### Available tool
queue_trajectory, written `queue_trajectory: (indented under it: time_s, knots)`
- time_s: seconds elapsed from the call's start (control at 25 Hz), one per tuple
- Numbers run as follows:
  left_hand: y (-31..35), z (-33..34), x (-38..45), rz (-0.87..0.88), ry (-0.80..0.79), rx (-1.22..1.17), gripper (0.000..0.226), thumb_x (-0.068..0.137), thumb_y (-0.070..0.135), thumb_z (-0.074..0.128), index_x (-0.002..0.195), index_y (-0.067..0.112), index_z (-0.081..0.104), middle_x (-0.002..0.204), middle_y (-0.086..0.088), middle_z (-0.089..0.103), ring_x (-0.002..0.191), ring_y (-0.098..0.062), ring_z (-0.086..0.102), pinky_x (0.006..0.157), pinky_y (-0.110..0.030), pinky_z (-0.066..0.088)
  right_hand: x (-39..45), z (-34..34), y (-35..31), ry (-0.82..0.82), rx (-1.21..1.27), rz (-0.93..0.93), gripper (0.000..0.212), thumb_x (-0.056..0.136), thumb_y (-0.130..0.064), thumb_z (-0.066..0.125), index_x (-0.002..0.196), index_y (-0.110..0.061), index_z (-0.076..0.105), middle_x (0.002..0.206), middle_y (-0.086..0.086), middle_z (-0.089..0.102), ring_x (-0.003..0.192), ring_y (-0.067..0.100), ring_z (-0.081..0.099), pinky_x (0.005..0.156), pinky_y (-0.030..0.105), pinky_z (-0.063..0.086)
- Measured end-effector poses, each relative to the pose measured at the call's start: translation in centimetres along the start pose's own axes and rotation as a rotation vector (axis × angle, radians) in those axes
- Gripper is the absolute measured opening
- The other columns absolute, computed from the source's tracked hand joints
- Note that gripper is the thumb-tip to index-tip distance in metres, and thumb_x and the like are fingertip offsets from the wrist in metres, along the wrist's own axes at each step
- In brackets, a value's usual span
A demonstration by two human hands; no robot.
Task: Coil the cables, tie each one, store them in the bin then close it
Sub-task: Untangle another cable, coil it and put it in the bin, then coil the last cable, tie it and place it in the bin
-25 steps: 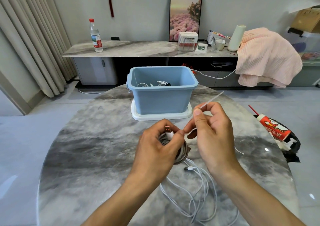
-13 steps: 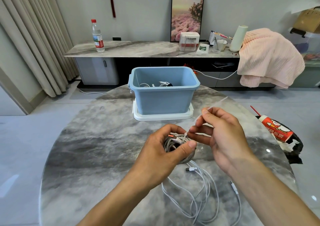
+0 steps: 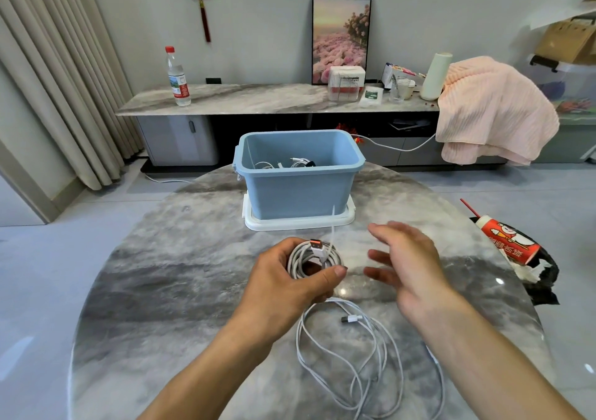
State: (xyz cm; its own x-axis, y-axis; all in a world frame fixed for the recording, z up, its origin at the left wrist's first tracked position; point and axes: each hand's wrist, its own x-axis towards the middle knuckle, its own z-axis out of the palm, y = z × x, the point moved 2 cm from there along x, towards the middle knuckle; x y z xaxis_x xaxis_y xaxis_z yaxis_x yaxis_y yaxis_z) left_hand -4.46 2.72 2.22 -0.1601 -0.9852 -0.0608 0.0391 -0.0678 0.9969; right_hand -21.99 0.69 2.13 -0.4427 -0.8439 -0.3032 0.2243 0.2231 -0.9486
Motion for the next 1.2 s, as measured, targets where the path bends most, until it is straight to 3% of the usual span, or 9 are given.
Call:
queue_trajectory:
  time_s: [0.08,0.16,0.28,0.36,0.56,0.64,0.8,0.96,1.2]
  knots:
    - [0.0,-0.4,0.2,-0.060,0.018,-0.031,0.033,0.073,0.009,0.083,0.100,0.013,0.066,0.080,-0.008,0.072,0.069,-0.025,0.066,0.059,-0.025,0.055,-0.2,-0.6,-1.1,0.099,-0.240,-0.388,0.047,0.088,-0.026,0.070,0.129,-0.031,0.046,0.129,-0.006,0.054,0.099,0.008,0.056,0.076,0.024,0.047]
    - [0.4,-0.6,0.2,-0.059,-0.031,0.001,0.037,0.074,0.013,0.084,0.105,0.013,0.065,0.084,-0.007,0.072,0.071,-0.020,0.067,0.057,-0.021,0.052,-0.6,-0.2,-2.4,-0.120,-0.526,-0.764,0.041,0.090,-0.041,0.063,0.129,-0.038,0.051,0.128,-0.027,0.051,0.117,-0.004,0.047,0.092,0.016,0.039]
    - [0.8,-0.9,0.4,-0.026,-0.147,0.016,0.042,0.073,0.033,0.085,0.108,0.017,0.068,0.089,-0.003,0.071,0.077,-0.012,0.065,0.061,-0.023,0.047,-1.2,1.6,-1.7,-0.718,-0.584,-0.585,0.035,0.088,-0.051,0.060,0.114,-0.029,0.069,0.109,-0.016,0.070,0.109,0.000,0.061,0.095,0.021,0.046]
    - [0.9,-1.1,0.5,-0.110,-0.188,-0.135,0.044,0.080,0.043,0.070,0.111,0.012,0.066,0.091,-0.006,0.066,0.074,-0.015,0.062,0.060,-0.026,0.043,-1.4,2.0,-1.1,-0.820,-0.344,-0.366,0.031,0.090,-0.044,0.066,0.109,-0.020,0.073,0.101,0.000,0.076,0.096,0.010,0.069,0.085,0.024,0.052]
    - [0.5,-0.7,0.7,-0.254,-0.097,-0.345,0.043,0.102,0.036,0.038,0.113,0.003,0.062,0.093,-0.021,0.068,0.060,-0.027,0.060,0.049,-0.028,0.044,-1.6,2.4,-0.2,-0.537,-0.472,-0.375,0.041,0.094,-0.049,0.054,0.095,-0.014,0.076,0.099,0.004,0.075,0.102,0.019,0.067,0.091,0.035,0.049]
    - [0.4,-0.8,0.8,-0.229,0.004,-0.327,0.039,0.103,0.038,0.040,0.111,0.007,0.061,0.091,-0.019,0.071,0.058,-0.030,0.062,0.047,-0.028,0.048,-2.0,2.6,0.1,-0.593,-0.441,-0.246,0.041,0.096,-0.050,0.051,0.096,-0.018,0.077,0.097,-0.002,0.077,0.097,0.013,0.070,0.090,0.028,0.049]
    - [0.6,-1.0,0.8,-0.100,0.086,-0.205,0.016,0.101,0.024,0.051,0.103,0.011,0.061,0.097,-0.018,0.069,0.068,-0.033,0.068,0.050,-0.028,0.053,-2.3,2.8,0.2,-0.637,-0.213,0.068,0.029,0.095,-0.026,0.058,0.099,-0.002,0.073,0.086,0.022,0.068,0.060,0.028,0.063,0.059,0.035,0.056]
    - [0.9,-1.6,1.1,-0.193,0.223,-0.218,0.028,0.101,0.037,0.049,0.105,0.012,0.062,0.106,-0.011,0.068,0.070,-0.032,0.071,0.056,-0.033,0.057,-1.8,2.8,-0.4,-0.515,-0.043,0.110,0.020,0.092,-0.012,0.060,0.100,0.005,0.068,0.079,0.021,0.064,0.055,0.027,0.061,0.049,0.031,0.055]
    - [2.0,-2.4,1.2,-0.196,0.274,-0.231,0.029,0.101,0.035,0.049,0.096,0.013,0.068,0.106,-0.010,0.068,0.072,-0.024,0.069,0.056,-0.032,0.053,3.3,8.2,-6.4,-0.306,0.314,0.121,0.014,0.096,-0.013,0.060,0.101,0.000,0.064,0.089,0.018,0.067,0.061,0.026,0.067,0.053,0.032,0.061]
